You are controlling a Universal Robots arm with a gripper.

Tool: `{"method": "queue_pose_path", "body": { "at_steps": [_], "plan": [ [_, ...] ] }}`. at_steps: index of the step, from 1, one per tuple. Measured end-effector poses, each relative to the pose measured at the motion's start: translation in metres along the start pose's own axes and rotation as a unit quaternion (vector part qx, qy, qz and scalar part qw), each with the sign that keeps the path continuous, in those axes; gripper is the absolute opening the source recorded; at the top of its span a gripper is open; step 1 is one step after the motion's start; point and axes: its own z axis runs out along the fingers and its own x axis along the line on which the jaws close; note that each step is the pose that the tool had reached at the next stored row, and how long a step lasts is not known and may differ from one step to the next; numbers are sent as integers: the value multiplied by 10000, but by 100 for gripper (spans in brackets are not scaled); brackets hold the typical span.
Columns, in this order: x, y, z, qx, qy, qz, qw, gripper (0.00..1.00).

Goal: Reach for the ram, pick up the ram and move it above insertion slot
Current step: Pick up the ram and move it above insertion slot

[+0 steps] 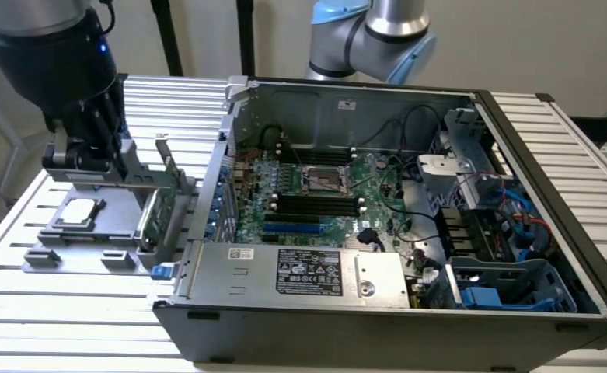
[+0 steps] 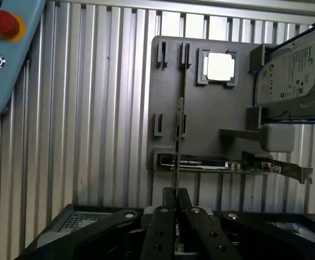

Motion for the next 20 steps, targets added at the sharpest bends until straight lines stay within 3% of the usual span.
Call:
{"method": "queue_pose_path", "body": {
  "at_steps": [4, 9, 16, 20],
  "plan": [
    [-4, -176, -168, -9, -19, -1, 10000, 14],
    [-3, -393, -256, -8, -61, -3, 10000, 14],
    [11, -712, -279, 3, -306, -16, 9995, 14],
    [18, -893, -288, 8, -419, -22, 9991, 14]
  ]
}}
